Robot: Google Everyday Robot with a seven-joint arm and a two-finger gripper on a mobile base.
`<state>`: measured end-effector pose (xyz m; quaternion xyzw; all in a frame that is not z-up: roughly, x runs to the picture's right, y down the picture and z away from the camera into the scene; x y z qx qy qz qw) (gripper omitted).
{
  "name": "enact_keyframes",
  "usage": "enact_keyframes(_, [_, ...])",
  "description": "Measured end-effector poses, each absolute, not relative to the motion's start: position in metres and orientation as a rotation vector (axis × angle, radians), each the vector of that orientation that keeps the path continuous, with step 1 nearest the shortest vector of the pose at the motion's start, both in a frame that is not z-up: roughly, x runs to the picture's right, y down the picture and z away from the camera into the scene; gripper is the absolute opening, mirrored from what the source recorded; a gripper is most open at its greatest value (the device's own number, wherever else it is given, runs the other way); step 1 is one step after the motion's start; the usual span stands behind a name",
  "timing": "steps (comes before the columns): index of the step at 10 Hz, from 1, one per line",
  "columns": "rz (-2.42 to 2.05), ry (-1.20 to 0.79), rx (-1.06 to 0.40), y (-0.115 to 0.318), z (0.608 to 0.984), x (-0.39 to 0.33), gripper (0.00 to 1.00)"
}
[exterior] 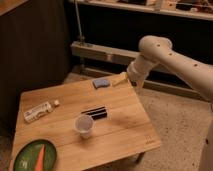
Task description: Move the arm in a circular motion
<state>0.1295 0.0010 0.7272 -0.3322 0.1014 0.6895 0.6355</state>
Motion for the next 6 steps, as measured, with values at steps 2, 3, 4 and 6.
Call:
enact_keyframes(2, [1.563, 0.276, -0.761, 0.033, 0.709, 0.152, 0.8])
enact_keyframes(3, [1.546, 0.289, -0.757, 0.042, 0.702, 0.152, 0.8])
enact_keyframes(4, [1.511, 0.311, -0.747, 0.056, 0.689, 0.144, 0.8])
enact_keyframes(6, [1.454, 0.338, -0.734, 0.07, 0.677, 0.121, 0.8])
